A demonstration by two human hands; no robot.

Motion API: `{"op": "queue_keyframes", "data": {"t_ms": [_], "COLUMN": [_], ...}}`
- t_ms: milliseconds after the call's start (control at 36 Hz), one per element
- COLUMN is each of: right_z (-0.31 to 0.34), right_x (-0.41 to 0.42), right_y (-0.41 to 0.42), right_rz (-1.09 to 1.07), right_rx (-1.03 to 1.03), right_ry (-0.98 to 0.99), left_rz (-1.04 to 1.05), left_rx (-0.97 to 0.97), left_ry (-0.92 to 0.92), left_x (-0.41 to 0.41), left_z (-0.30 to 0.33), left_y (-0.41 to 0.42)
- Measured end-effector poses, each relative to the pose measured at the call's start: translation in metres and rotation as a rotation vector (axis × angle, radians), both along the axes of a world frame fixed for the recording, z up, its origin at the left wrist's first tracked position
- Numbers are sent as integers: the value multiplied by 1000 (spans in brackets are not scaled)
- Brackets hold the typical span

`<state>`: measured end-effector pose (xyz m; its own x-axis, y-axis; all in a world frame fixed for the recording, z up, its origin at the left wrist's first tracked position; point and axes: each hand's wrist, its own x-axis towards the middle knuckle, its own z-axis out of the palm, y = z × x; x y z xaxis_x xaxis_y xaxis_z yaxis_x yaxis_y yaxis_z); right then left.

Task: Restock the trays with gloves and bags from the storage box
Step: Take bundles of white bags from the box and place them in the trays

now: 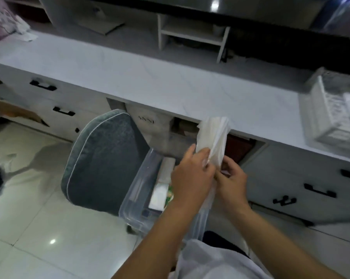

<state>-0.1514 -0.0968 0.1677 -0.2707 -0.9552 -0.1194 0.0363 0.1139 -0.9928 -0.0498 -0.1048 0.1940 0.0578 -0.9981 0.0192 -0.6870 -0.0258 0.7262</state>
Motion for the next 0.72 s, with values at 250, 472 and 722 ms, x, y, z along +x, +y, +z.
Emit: {"op": "queue_keyframes", "data": {"t_ms": [250, 472, 722], "right_z": [28, 31, 36], "right_x": [-53, -79, -156], "right_y": [47, 67, 66], "right_rz": [-62, 46, 115], "right_rx": [128, 231, 296], "right_ry": [-238, -644, -566], "left_rz": [-353, -210, -320], "left_rx": [59, 133, 740], "left_ry": [244, 938, 983], "left_x": [-3, -4, -59], "left_z": [30, 49, 26], "left_y": [17, 22, 20]}}
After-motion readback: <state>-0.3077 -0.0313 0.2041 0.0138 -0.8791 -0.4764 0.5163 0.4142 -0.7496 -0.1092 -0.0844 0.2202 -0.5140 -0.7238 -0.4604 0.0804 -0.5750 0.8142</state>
